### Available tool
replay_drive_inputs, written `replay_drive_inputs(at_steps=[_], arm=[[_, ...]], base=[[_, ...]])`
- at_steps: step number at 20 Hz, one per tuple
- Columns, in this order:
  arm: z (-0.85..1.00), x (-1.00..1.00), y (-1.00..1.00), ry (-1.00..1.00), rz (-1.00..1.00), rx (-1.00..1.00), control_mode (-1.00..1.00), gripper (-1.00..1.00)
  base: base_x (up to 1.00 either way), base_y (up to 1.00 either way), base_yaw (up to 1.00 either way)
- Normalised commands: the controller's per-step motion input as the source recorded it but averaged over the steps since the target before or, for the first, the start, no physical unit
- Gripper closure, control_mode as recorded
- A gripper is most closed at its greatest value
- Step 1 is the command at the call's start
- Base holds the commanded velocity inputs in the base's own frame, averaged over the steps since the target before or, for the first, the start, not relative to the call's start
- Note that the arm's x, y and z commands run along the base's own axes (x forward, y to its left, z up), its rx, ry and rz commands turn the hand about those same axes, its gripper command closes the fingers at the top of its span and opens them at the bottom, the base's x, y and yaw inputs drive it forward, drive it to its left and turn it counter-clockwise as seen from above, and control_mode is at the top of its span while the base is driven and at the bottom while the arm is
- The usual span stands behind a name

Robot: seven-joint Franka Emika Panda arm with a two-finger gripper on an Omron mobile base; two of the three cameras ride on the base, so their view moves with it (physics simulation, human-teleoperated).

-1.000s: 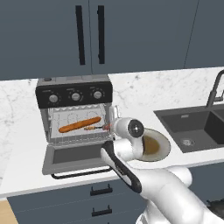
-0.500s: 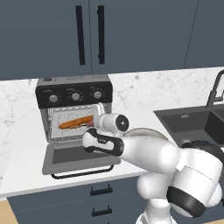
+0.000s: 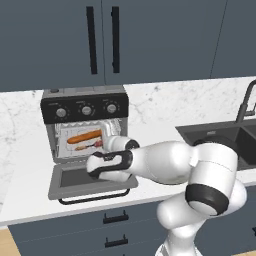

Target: Pick up the kebab skewer and baguette bread, and place them inside the toaster oven. Close the toaster oven door and start by setting the timer.

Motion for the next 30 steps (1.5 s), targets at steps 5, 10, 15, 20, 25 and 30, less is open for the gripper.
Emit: replay_drive_inputs(at_steps=[5, 10, 15, 20, 25, 30], arm=[[0.63, -0.06, 0.09, 0.08, 0.00, 0.00, -1.00, 1.00], [0.66, -0.11, 0.13, 0.10, 0.00, 0.00, -1.00, 1.00], [0.50, 0.01, 0.20, 0.16, 0.00, -0.04, -1.00, 1.00], [0.04, 0.07, 0.40, 0.24, 0.00, -0.15, -1.00, 1.00], [0.01, 0.26, 0.32, 0.18, 0.00, -0.12, -1.00, 1.00], [0.00, 0.32, 0.02, 0.07, 0.00, -0.01, -1.00, 1.00]], base=[[0.00, 0.00, 0.00], [0.00, 0.00, 0.00], [0.00, 0.00, 0.00], [0.00, 0.00, 0.00], [0.00, 0.00, 0.00], [0.00, 0.00, 0.00]])
